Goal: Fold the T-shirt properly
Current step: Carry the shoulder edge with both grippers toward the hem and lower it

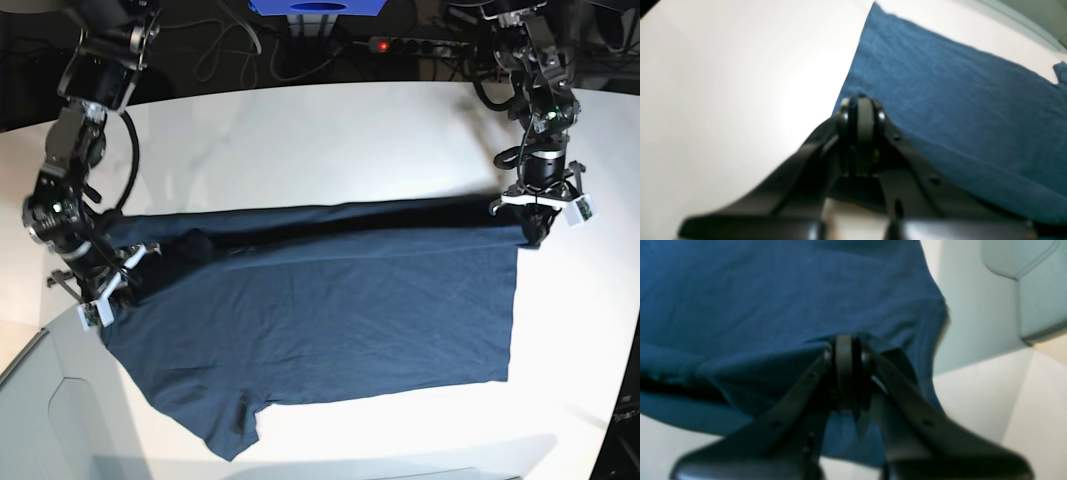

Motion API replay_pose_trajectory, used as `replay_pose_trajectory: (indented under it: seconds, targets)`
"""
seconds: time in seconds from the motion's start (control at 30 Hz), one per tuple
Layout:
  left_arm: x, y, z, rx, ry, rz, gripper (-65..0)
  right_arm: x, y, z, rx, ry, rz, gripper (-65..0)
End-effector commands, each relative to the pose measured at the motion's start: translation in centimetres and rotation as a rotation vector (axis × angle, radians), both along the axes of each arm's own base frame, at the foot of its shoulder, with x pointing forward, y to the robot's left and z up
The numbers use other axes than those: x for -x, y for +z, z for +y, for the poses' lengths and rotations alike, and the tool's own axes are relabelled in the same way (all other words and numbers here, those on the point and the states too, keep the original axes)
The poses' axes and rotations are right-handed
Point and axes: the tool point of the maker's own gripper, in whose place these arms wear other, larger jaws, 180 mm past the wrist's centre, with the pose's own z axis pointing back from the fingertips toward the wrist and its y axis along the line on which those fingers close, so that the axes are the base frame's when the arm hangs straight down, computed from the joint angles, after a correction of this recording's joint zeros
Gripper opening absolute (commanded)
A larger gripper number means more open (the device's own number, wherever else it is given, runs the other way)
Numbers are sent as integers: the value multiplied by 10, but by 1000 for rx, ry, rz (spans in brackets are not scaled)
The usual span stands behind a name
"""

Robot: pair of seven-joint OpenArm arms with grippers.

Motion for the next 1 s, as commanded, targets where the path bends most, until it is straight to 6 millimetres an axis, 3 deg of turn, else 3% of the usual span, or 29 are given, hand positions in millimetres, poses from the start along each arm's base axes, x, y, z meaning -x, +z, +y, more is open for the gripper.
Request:
replay_pose_trajectory:
  seconds: [0.0, 0.27, 0.97]
  targets:
    - [-8, 16, 3, -20, -1, -57, -650, -17, 23, -3, -6, 4, -77, -648]
    - [-22, 17, 6, -6, 9, -73, -650, -48, 10, 8, 0, 52, -70, -648]
    - [-47, 31, 8, 9, 17, -128, -650, -59, 17, 9, -13, 51, -95, -648]
